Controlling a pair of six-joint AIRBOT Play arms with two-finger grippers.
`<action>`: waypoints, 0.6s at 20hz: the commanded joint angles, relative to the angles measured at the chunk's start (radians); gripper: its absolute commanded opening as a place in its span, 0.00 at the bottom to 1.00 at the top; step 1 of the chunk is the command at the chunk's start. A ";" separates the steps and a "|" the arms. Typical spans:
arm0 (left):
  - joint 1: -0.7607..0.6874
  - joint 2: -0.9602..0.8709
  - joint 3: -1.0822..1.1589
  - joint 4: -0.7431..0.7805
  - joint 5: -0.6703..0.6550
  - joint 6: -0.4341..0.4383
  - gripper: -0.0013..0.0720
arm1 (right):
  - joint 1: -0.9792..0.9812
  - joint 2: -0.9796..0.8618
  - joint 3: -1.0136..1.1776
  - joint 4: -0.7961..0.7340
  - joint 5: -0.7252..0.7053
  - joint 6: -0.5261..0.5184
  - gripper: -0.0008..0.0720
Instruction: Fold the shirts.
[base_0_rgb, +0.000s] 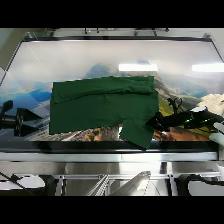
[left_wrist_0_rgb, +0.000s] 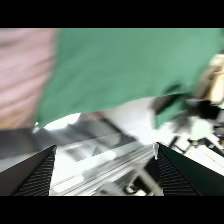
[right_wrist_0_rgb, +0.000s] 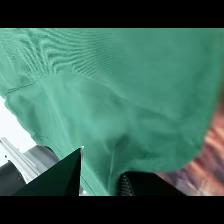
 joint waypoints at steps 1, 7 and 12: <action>-0.010 0.018 -0.135 0.124 -0.136 0.000 0.97 | 0.017 0.000 -0.003 0.019 0.010 -0.003 0.39; -0.137 0.018 -0.174 0.105 -0.315 0.011 0.63 | 0.016 0.000 -0.004 0.019 0.027 -0.025 0.32; -0.279 0.018 -0.106 -0.016 -0.333 0.108 0.05 | 0.016 0.001 -0.004 0.019 0.043 -0.026 0.32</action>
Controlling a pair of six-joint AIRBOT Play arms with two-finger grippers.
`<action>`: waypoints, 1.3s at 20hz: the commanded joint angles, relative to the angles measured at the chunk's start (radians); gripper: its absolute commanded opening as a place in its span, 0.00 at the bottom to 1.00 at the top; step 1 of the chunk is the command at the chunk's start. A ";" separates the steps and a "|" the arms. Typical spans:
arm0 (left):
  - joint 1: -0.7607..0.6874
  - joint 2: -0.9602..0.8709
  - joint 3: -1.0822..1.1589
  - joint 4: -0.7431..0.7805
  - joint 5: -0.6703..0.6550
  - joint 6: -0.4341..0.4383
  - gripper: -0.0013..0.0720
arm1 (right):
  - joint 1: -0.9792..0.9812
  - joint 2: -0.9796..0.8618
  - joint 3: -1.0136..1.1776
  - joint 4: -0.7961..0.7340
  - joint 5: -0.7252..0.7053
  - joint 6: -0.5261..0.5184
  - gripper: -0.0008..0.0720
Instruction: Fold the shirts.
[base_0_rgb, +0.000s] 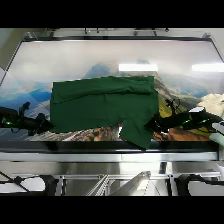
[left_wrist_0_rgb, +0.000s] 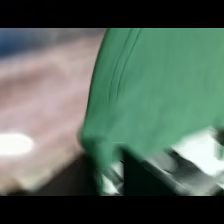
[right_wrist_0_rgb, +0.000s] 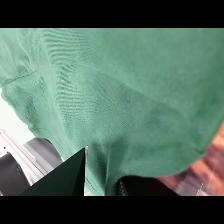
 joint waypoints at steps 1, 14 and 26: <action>-0.095 0.002 0.060 -0.066 0.039 0.064 0.05 | 0.001 0.002 0.000 0.008 0.032 -0.006 0.32; -0.105 -0.001 0.226 0.117 0.255 -0.026 0.04 | -0.232 0.176 -0.002 -0.108 0.259 -0.014 0.04; -0.124 -0.106 0.573 -0.066 0.314 -0.008 0.04 | -0.186 0.194 0.068 0.352 0.052 -0.139 0.04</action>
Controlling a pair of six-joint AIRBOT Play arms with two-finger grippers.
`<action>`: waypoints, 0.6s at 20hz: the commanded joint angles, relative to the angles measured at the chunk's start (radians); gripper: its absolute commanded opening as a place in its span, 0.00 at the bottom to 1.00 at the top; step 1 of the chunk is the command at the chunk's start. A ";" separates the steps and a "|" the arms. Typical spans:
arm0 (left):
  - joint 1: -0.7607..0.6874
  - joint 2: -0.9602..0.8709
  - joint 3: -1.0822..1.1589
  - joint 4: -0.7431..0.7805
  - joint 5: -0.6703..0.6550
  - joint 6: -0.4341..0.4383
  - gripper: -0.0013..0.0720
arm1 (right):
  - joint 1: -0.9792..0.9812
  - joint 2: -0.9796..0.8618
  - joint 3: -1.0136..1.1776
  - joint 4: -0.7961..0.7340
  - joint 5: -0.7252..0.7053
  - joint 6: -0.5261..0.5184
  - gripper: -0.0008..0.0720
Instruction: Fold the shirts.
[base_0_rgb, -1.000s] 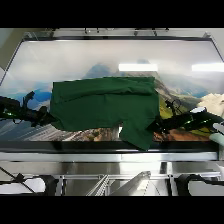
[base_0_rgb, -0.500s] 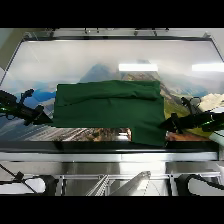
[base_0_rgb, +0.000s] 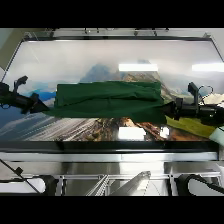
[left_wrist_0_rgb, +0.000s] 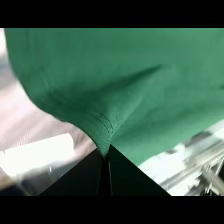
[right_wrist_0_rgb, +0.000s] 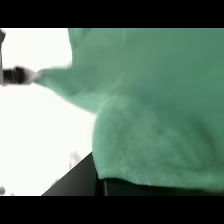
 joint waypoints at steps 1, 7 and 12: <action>-0.023 -0.110 0.192 -0.060 0.032 -0.006 0.04 | 0.005 -0.053 0.040 0.096 -0.194 -0.046 0.04; -0.077 -0.418 0.513 -0.060 0.036 -0.055 0.04 | 0.026 -0.298 0.186 0.336 -0.292 -0.282 0.04; -0.080 -0.606 0.716 -0.060 0.044 -0.099 0.04 | 0.116 -0.418 0.249 0.451 -0.387 -0.426 0.04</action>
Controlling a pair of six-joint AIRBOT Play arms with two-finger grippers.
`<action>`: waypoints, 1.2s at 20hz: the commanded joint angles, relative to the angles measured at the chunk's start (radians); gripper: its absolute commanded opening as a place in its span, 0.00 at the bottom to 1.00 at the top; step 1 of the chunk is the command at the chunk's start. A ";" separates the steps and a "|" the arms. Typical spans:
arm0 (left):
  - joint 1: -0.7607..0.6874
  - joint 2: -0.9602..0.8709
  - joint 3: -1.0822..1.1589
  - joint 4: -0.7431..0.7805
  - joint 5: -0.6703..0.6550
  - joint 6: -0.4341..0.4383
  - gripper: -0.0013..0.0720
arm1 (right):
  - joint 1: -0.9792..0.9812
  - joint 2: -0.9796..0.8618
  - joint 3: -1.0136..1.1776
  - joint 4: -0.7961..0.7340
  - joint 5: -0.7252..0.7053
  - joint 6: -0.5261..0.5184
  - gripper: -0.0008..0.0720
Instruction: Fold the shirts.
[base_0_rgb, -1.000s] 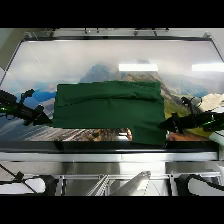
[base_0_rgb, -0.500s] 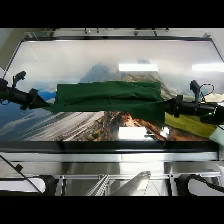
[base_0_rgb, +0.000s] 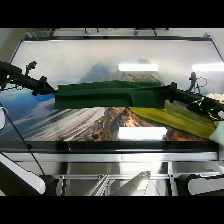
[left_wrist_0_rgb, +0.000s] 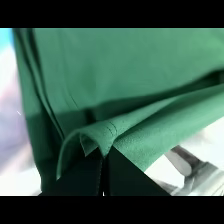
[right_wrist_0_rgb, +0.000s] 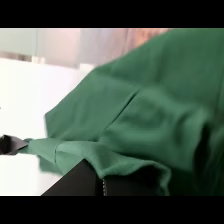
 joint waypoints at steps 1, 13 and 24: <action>-0.005 -0.129 0.143 -0.001 0.011 -0.027 0.04 | 0.053 -0.069 0.034 0.093 -0.096 -0.117 0.04; 0.025 -0.086 0.185 -0.076 0.042 -0.043 1.00 | -0.068 -0.012 0.107 -0.417 0.057 0.174 0.84; 0.062 0.106 0.084 -0.134 0.049 -0.072 0.04 | -0.099 -0.060 0.182 -0.605 0.044 0.330 0.98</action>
